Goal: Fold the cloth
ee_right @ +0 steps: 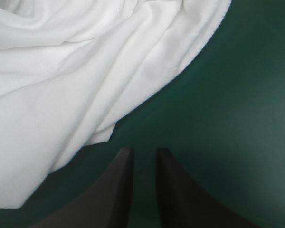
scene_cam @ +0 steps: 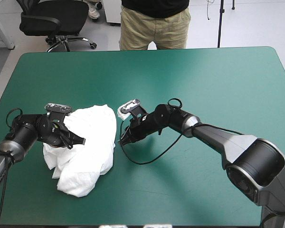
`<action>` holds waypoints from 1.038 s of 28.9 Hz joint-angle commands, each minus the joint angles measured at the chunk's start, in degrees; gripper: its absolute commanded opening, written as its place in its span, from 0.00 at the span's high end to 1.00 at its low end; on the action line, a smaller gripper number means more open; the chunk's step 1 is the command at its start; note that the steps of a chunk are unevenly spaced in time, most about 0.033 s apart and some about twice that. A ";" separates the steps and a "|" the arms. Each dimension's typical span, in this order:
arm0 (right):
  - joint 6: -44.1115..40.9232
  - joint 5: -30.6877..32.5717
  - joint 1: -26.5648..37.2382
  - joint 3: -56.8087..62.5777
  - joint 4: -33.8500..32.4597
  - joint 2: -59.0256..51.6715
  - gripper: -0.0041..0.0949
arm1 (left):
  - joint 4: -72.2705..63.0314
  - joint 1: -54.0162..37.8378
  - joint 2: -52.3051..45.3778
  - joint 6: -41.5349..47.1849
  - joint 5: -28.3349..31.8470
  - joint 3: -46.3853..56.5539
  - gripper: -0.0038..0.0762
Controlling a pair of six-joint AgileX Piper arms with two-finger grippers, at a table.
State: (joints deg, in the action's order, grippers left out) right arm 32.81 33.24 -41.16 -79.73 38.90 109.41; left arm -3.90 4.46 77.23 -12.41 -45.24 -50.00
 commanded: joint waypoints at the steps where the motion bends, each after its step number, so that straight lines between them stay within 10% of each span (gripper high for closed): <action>1: -5.29 2.98 2.57 -5.18 -2.86 -3.04 0.61 | -0.44 0.01 -1.49 0.53 1.19 -1.85 0.97; 12: -12.17 25.68 19.16 -9.58 -16.40 -10.37 0.65 | -0.44 0.01 -1.49 0.53 -0.05 -1.85 0.97; 26: -25.72 38.23 31.08 -9.42 -38.34 -33.30 0.65 | -1.43 0.12 -1.49 0.64 -0.05 -1.85 0.97; 30: -26.25 38.23 34.13 -9.42 -38.90 -39.61 0.65 | -3.47 0.12 -1.82 0.79 -1.95 -2.50 0.76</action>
State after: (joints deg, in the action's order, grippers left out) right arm 7.06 71.50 -8.50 -87.42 0.83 74.15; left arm -5.85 4.46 77.23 -12.36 -46.79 -50.08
